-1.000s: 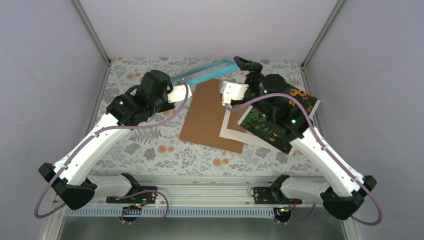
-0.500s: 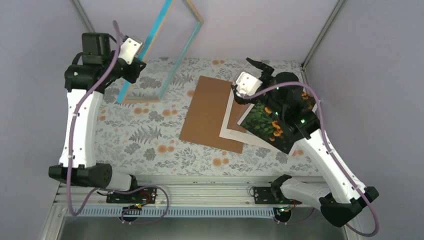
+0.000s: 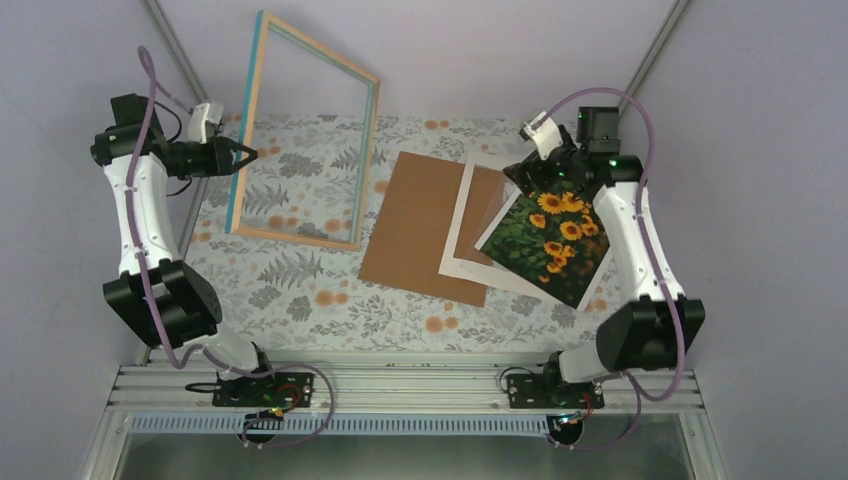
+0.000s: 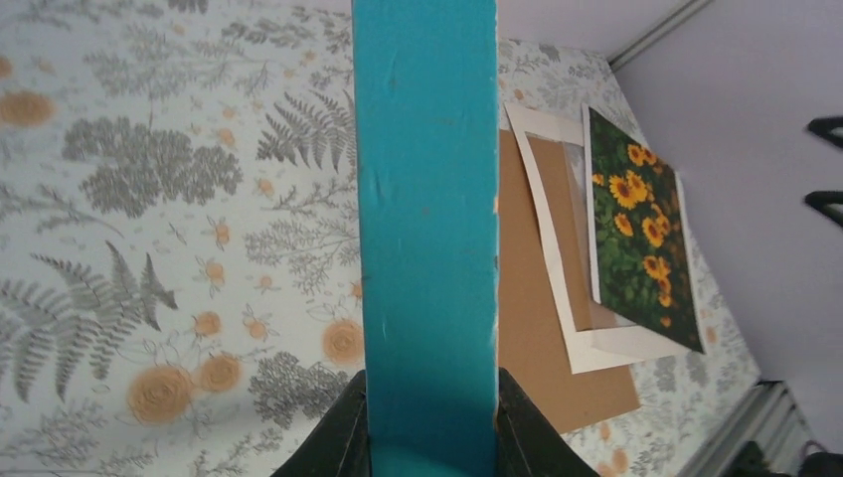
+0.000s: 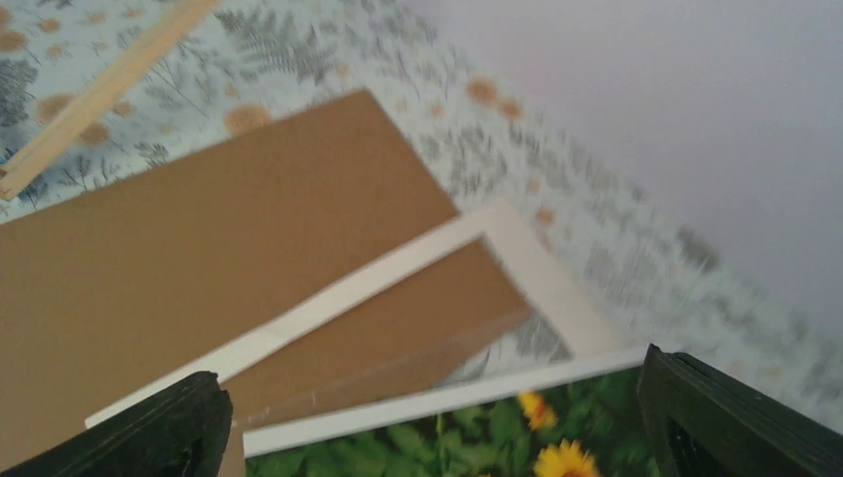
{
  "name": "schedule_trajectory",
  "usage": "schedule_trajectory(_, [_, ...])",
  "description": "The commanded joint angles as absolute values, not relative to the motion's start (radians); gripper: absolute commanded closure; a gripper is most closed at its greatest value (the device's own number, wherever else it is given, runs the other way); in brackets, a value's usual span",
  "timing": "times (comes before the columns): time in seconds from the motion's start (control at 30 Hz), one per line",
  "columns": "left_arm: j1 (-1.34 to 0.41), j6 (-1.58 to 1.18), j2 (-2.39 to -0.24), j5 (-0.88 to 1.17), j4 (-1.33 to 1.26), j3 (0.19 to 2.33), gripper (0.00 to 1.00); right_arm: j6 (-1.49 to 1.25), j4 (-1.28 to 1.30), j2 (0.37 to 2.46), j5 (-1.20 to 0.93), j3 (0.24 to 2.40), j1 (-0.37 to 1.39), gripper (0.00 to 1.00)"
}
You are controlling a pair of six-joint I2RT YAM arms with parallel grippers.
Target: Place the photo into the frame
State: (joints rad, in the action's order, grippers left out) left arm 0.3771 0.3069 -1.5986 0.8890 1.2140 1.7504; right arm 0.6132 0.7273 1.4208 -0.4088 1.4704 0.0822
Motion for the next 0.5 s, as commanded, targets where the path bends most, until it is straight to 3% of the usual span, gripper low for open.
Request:
schedule_trajectory(0.0, [0.44, 0.375, -1.648, 0.971, 1.23, 1.694, 0.98, 0.568, 0.891, 1.518, -0.589, 1.511, -0.051, 0.0])
schedule_trajectory(0.17, [0.483, 0.448, -1.745, 0.932, 1.285, 1.704, 0.98, 0.573, 0.911, 1.568, -0.657, 1.493, -0.163, 0.0])
schedule_trajectory(0.47, [0.561, 0.62, -1.842, 0.828, 1.356, 1.677, 0.98, 0.576, 0.896, 1.588, -0.677, 1.45, -0.185, 0.0])
